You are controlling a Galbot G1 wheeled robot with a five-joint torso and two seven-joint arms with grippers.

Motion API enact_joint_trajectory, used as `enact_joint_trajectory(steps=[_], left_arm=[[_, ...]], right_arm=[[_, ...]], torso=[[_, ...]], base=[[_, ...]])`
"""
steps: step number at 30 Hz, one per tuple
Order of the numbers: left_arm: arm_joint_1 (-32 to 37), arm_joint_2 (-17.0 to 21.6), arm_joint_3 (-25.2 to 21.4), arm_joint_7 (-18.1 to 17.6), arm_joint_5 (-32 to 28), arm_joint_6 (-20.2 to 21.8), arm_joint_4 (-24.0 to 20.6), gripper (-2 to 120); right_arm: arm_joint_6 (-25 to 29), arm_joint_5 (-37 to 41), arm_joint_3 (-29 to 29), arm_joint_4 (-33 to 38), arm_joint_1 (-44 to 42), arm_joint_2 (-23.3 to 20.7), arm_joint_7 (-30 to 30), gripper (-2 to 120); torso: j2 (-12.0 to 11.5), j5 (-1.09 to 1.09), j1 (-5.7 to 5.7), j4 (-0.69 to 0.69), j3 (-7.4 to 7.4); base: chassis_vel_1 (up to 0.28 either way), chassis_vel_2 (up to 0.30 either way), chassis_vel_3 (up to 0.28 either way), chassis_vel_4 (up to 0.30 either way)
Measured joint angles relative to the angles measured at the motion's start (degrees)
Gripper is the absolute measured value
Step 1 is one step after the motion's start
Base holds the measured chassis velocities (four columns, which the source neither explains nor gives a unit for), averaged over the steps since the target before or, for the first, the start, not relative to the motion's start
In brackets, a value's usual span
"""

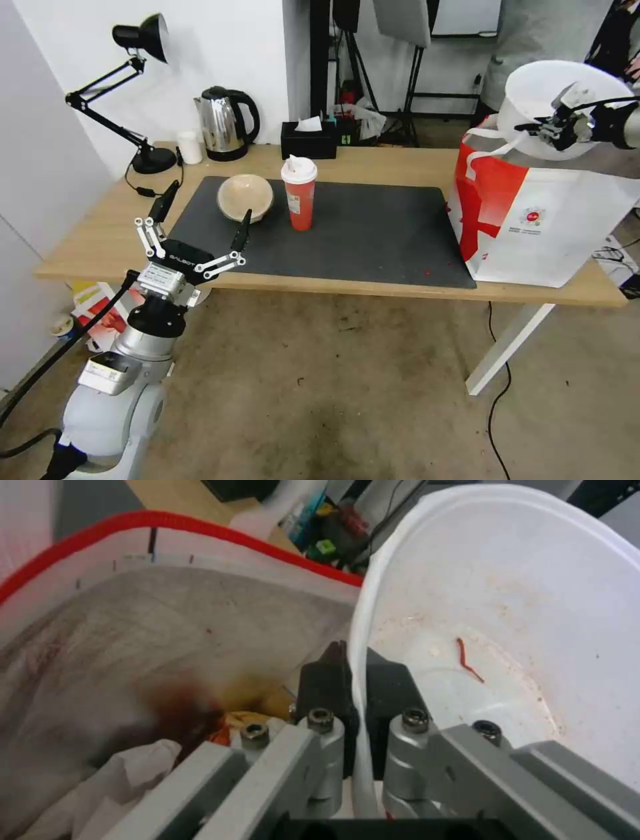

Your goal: Pick up the trash from the table and place it into the takeout bag.

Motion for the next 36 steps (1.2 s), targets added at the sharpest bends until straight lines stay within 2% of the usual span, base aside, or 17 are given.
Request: enact_joint_trajectory(steps=[11,14,15,19,20,24,25,28,29,33,34,36], left_arm=[[0.09,0.12,-0.56,0.14,-0.02,-0.12,-0.20,100],[0.12,0.11,-0.57,0.19,-0.02,-0.13,-0.22,100],[0.12,0.11,-0.57,0.19,-0.02,-0.13,-0.22,100],[0.16,0.09,-0.57,0.24,0.00,-0.15,-0.23,100],[0.16,0.09,-0.57,0.24,0.00,-0.15,-0.23,100],[0.15,0.09,-0.58,0.24,0.01,-0.15,-0.25,100],[0.15,0.09,-0.58,0.24,0.01,-0.15,-0.25,100],[0.12,0.05,-0.60,0.24,0.01,-0.15,-0.26,100],[0.12,0.05,-0.60,0.24,0.01,-0.15,-0.26,100],[0.08,0.02,-0.61,0.25,0.01,-0.15,-0.27,100],[0.08,0.02,-0.61,0.25,0.01,-0.15,-0.27,100],[0.04,0.01,-0.62,0.25,0.01,-0.15,-0.27,100]], right_arm=[[-0.10,0.06,0.00,0.82,0.14,-0.09,0.02,0],[-0.23,0.12,0.00,0.93,0.19,-0.09,0.08,11],[-0.23,0.12,0.00,0.93,0.19,-0.09,0.08,11],[-0.30,0.17,0.02,1.08,0.25,-0.09,0.17,30],[-0.30,0.17,0.02,1.08,0.25,-0.09,0.17,30],[-0.35,0.20,0.02,1.39,0.25,-0.09,0.22,49],[-0.35,0.20,0.02,1.39,0.25,-0.09,0.22,49],[-0.39,0.21,0.02,1.59,0.25,-0.07,0.26,63],[-0.39,0.21,0.02,1.59,0.25,-0.07,0.26,63],[-0.46,0.20,0.02,1.85,0.25,-0.01,0.30,81],[-0.46,0.20,0.02,1.85,0.25,-0.01,0.30,81],[-0.49,0.21,0.00,2.05,0.25,-0.05,0.30,91]], torso=[[0.00,0.00,0.00,0.00,0.00],[0.00,0.00,0.00,0.00,0.00],[0.00,0.00,0.00,0.00,0.00],[0.00,0.00,0.00,0.00,0.00],[0.00,0.00,0.00,0.00,0.00],[0.00,0.00,0.00,0.00,0.00],[0.00,0.00,0.00,0.00,0.00],[0.00,0.00,0.00,0.00,0.00],[0.00,0.00,0.00,0.00,0.00],[0.00,-0.01,0.00,0.00,0.00],[0.00,-0.01,0.00,0.00,0.00],[0.00,0.00,0.00,0.00,0.00]], base=[[0.000,0.000,0.000,0.000],[0.000,0.000,0.000,0.000],[0.000,0.000,0.000,0.000],[0.000,0.000,0.000,0.000],[0.000,0.000,0.000,0.000],[0.000,0.000,0.000,0.000],[0.000,0.000,0.000,0.000],[0.000,0.000,0.000,0.000],[0.000,0.000,0.000,0.000],[0.000,0.000,0.000,0.000],[0.000,0.000,0.000,0.000],[0.000,0.000,0.000,0.000]])
